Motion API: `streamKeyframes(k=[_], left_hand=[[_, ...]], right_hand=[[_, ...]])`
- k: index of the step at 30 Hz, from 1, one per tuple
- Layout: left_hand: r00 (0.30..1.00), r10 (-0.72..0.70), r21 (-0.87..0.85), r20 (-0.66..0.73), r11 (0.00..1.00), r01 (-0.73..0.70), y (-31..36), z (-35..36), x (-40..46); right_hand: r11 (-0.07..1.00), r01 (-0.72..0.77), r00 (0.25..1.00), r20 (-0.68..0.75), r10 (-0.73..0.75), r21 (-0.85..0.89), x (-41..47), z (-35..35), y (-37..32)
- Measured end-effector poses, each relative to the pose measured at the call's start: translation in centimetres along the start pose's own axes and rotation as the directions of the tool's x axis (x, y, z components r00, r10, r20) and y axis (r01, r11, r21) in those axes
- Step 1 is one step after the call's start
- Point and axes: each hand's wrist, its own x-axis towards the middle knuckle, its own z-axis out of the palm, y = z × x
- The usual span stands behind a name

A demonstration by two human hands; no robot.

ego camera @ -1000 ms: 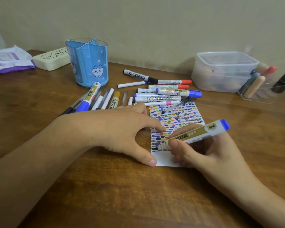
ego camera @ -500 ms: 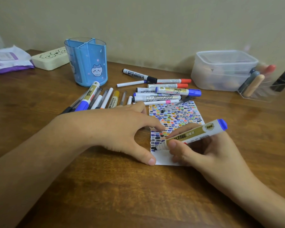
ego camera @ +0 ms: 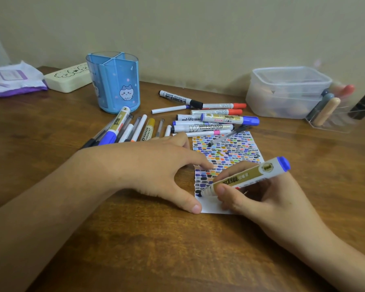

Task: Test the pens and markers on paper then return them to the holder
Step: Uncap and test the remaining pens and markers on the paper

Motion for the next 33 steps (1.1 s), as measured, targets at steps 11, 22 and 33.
streamKeyframes(k=[11, 22, 33], left_hand=[[1.0, 0.009, -0.002, -0.006, 1.0, -0.009, -0.07, 0.08, -0.05], [1.0, 0.007, 0.001, -0.001, 1.0, -0.007, 0.05, -0.02, -0.11], [1.0, 0.008, 0.009, 0.004, 1.0, -0.008, 0.03, -0.04, 0.07]], right_hand=[[1.0, 0.008, 1.0, 0.015, -0.008, -0.021, -0.14, -0.1, -0.23], [0.999, 0.014, 1.0, -0.009, -0.014, -0.034, -0.18, 0.01, -0.26], [0.999, -0.017, 1.0, -0.025, 0.017, -0.027, -0.09, -0.08, -0.26]])
